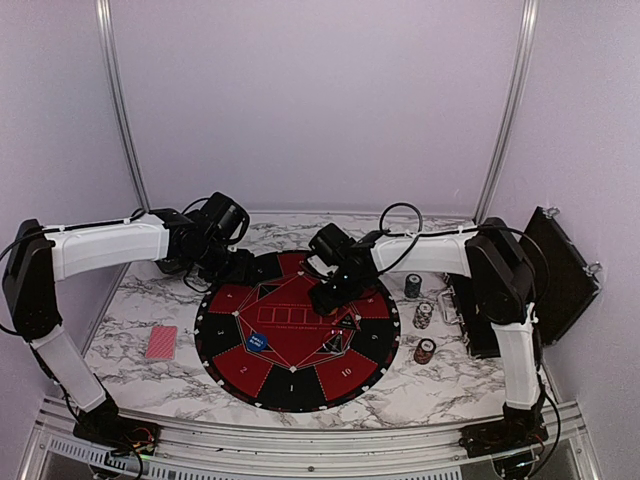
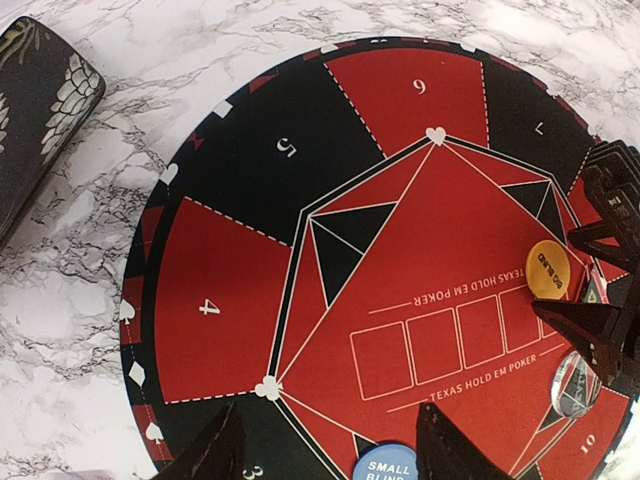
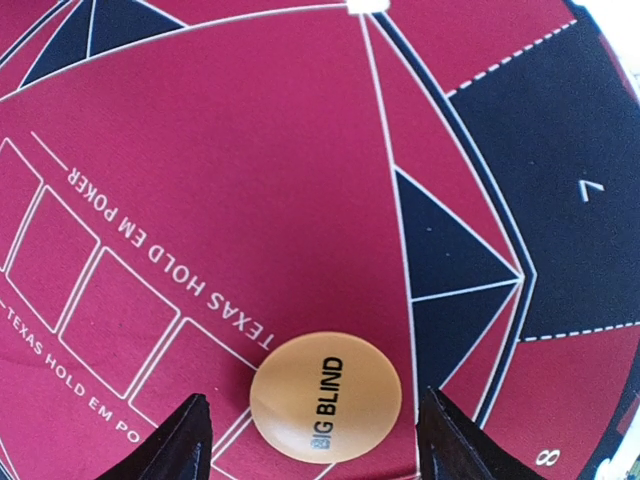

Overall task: Distribute texas hold em gaming equipment
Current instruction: Move the big blind button to position 7.

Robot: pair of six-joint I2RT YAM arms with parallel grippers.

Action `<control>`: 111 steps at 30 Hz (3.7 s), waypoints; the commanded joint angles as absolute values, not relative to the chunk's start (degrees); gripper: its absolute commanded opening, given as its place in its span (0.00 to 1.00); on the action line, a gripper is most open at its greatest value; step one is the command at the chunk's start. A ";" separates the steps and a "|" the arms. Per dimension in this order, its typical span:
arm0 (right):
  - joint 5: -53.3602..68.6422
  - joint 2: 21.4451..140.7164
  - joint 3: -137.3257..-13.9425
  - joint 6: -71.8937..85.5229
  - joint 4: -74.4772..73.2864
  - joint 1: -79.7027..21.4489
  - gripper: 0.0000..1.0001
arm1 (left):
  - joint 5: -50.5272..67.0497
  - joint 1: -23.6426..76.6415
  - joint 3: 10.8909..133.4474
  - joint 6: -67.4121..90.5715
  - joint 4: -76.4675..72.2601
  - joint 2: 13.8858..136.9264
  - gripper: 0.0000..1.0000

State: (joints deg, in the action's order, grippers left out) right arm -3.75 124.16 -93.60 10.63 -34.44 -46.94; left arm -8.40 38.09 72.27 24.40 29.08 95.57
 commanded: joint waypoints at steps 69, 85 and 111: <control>-8.60 124.05 -88.77 12.95 -33.02 -44.71 0.54 | -7.24 37.97 74.73 23.88 31.38 96.87 0.59; -9.76 129.54 -94.59 11.28 -32.43 -42.61 0.51 | -7.21 37.97 74.86 23.94 31.44 97.36 0.59; -6.72 130.15 -97.36 11.01 -32.77 -40.15 0.58 | -7.14 37.97 75.40 23.61 31.73 98.07 0.59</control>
State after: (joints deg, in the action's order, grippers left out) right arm -6.39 129.32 -98.00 11.53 -30.89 -41.34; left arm -7.51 38.09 73.93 24.18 29.91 97.47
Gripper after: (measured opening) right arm 0.559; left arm 0.594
